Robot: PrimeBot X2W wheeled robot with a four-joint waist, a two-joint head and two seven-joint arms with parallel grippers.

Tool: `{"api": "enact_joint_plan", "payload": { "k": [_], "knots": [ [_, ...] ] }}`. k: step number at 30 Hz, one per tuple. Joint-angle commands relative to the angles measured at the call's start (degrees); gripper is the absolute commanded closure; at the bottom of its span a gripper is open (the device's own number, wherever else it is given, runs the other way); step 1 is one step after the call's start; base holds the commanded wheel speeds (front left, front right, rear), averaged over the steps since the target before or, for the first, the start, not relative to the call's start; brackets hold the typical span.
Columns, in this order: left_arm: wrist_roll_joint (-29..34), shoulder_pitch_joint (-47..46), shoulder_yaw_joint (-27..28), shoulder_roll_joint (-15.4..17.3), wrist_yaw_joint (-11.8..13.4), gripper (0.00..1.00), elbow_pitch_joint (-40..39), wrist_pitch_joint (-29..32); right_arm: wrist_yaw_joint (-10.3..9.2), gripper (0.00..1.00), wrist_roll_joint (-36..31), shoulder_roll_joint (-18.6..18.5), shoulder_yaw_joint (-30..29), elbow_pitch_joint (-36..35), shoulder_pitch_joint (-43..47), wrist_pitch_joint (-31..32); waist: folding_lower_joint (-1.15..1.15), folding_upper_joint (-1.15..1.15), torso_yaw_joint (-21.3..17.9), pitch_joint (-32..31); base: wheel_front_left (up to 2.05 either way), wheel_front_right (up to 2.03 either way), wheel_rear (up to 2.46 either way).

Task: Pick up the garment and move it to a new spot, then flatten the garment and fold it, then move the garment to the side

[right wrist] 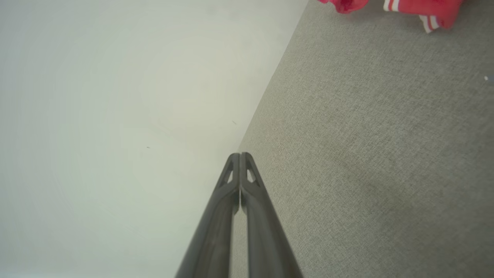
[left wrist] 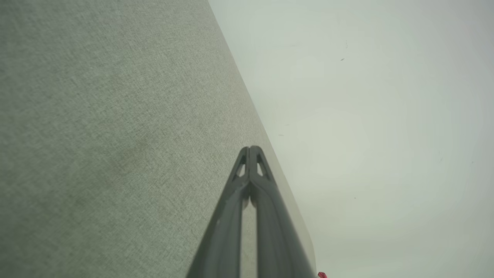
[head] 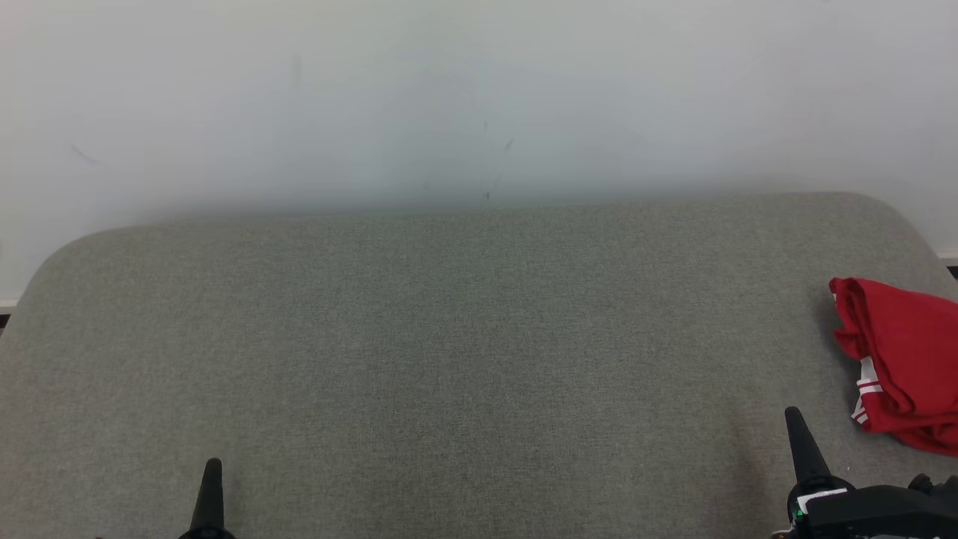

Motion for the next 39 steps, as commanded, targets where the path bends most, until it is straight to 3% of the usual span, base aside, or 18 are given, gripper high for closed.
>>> {"api": "enact_joint_plan", "payload": {
  "k": [1, 39],
  "knots": [
    [-1.3, -1.4, 0.2, 0.3, -0.5, 1.0, -0.7, 0.4, -0.07, 1.0, 1.4, 0.0, -0.2, -0.6, -1.2, 0.3, 0.0, 0.0, 0.0, 0.1, 0.0, 0.0, 0.0],
    [-17.7, -4.2, 0.5, 0.4, -1.3, 1.0, -1.1, 4.9, -0.11, 1.0, 19.9, 0.2, -0.4, -0.9, -3.1, 3.3, 0.0, 0.0, 1.0, 1.7, 0.0, 0.0, 0.0]
  ]
}}
